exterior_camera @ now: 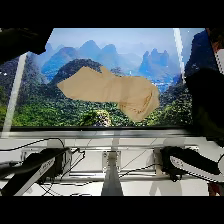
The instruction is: Fold the clothes and pants, and hang the long-sleeved shirts on hangers.
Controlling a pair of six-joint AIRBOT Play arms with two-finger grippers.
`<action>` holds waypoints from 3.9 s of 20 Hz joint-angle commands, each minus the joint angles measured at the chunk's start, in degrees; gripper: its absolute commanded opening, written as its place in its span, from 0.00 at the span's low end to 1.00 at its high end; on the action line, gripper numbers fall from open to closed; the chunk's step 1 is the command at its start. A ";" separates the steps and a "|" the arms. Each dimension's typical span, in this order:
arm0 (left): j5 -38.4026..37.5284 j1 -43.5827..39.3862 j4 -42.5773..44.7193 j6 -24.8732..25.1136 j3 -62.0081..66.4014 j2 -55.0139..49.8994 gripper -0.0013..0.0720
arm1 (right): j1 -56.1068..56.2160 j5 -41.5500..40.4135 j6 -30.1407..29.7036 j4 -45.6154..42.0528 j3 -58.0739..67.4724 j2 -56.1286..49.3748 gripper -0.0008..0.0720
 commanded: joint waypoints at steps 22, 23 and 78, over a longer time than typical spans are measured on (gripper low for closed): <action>1.64 0.04 0.02 -0.22 0.04 0.07 0.22 | -0.07 1.66 -3.69 -0.20 0.00 0.00 0.03; 0.42 0.04 0.02 -0.20 0.04 0.17 0.22 | -0.07 4.20 -9.77 -0.22 -0.33 -0.04 0.03; -17.00 0.74 17.35 -5.84 -0.02 -32.81 0.87 | -36.11 10.64 -49.09 24.68 -41.66 6.08 0.03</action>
